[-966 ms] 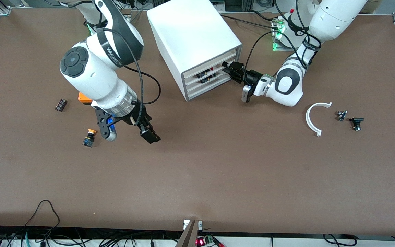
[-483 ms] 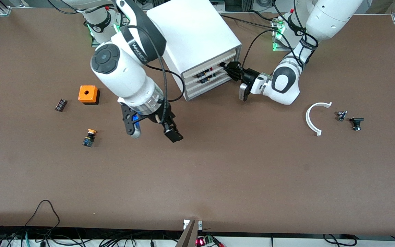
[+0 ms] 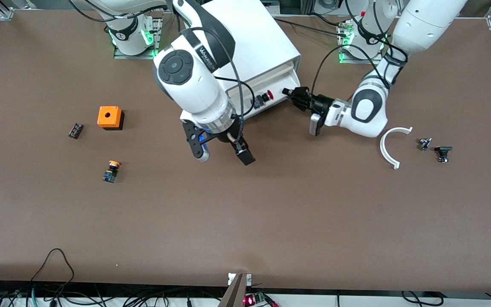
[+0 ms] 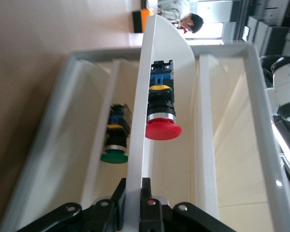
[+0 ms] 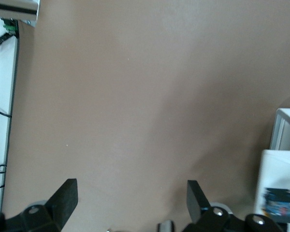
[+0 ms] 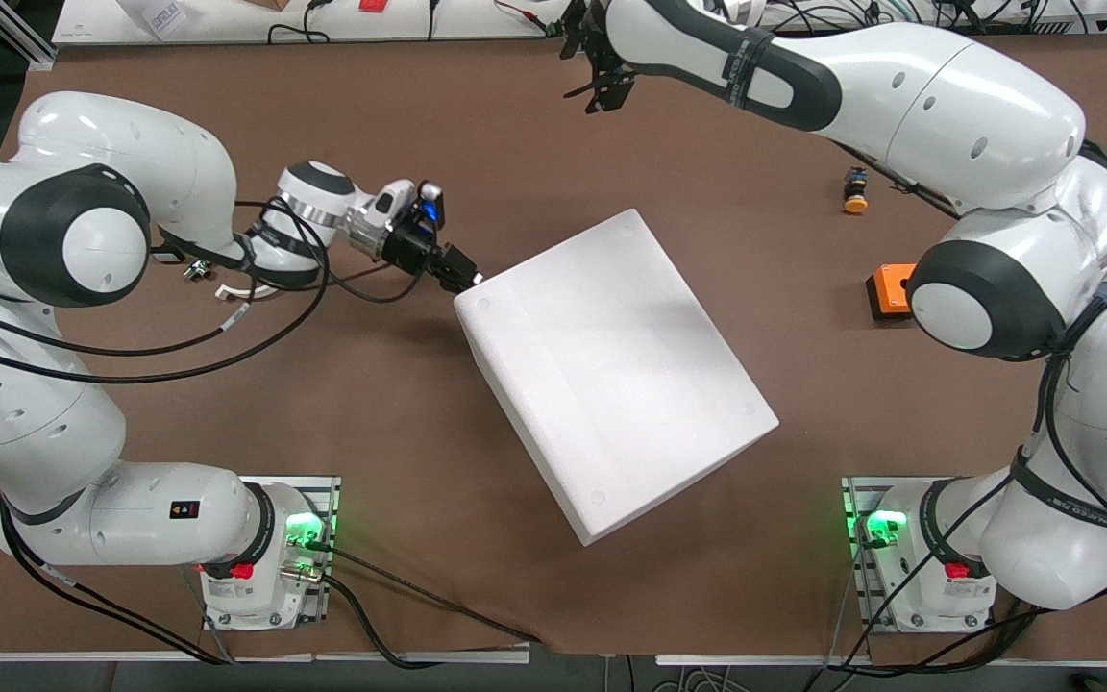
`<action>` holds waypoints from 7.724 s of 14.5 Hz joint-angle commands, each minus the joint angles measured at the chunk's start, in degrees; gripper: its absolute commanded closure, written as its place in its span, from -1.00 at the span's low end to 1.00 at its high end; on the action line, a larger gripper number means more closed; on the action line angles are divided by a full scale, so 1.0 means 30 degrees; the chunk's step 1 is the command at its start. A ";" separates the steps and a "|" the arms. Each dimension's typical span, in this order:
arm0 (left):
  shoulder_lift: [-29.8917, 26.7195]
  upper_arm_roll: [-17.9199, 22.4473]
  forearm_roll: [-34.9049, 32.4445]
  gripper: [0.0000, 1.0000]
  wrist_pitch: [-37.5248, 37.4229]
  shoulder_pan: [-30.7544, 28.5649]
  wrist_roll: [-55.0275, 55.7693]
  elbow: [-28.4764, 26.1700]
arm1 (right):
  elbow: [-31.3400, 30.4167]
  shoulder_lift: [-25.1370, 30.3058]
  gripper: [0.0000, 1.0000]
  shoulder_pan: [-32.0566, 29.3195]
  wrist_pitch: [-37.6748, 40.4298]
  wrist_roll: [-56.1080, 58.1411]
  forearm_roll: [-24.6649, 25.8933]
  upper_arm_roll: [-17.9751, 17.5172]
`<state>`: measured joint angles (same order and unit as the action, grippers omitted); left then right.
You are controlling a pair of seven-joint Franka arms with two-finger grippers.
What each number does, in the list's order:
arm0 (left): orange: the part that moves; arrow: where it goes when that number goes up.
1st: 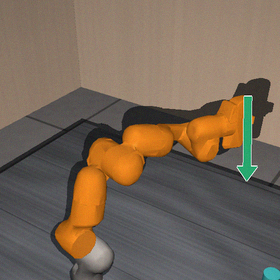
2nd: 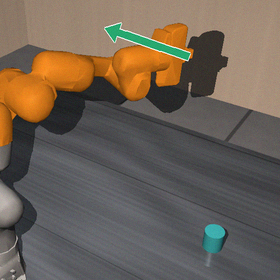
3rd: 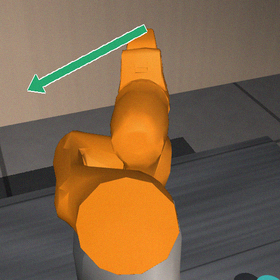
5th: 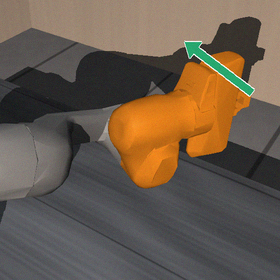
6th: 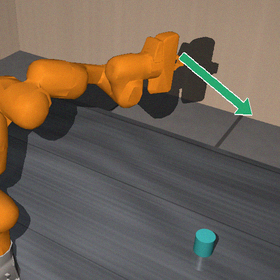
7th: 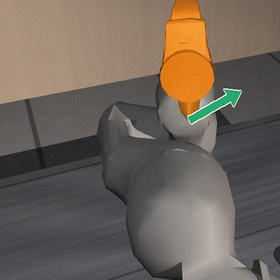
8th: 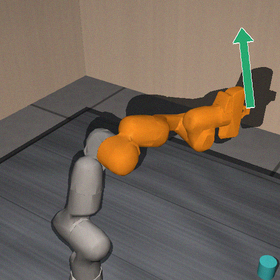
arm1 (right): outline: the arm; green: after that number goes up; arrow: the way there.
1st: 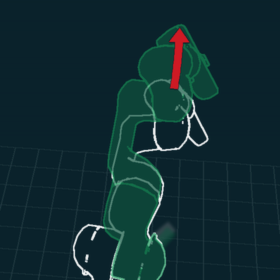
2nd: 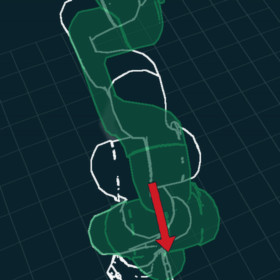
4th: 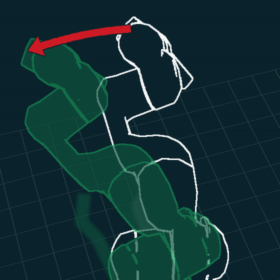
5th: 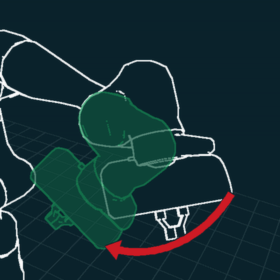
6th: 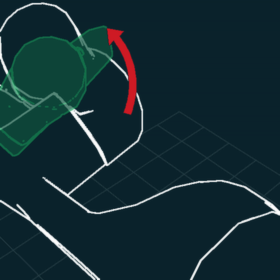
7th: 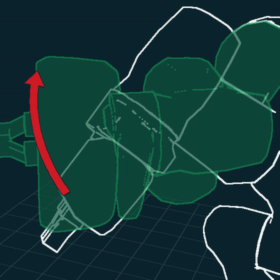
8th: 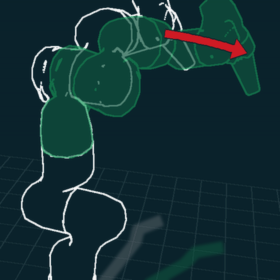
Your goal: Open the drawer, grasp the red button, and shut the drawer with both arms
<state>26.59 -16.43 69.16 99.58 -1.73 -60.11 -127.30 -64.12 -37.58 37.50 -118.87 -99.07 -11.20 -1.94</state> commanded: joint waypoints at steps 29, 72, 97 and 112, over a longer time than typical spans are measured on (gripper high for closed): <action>0.0572 0.0118 -1.4546 -1.00 -1.0252 -0.3085 1.9119 1.6119 | -0.1159 -0.1800 1.00 0.4172 0.0480 -0.1634 0.3557 0.0294; -0.0894 -0.7526 -2.4752 -0.99 0.7150 0.3069 4.4642 0.5990 | -1.3551 0.1248 0.58 -0.8016 -0.7136 3.3788 0.1916 0.2316; -0.1975 -0.9170 -2.4986 -1.00 0.5750 0.0876 4.1932 0.6834 | -1.0974 1.1941 -1.00 -0.8631 0.5864 3.1302 0.3089 0.3431; -0.4520 -0.4704 -2.5254 -1.00 -0.3017 -0.4203 2.2041 1.4633 | -0.9333 1.2411 -1.00 -1.2674 0.9036 3.1883 0.3763 -0.0642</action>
<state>16.89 -37.21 -7.33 91.37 -16.63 13.81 -82.95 -93.06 -0.86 0.68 -93.24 -3.47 -0.44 -2.51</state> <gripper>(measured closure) 0.000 0.000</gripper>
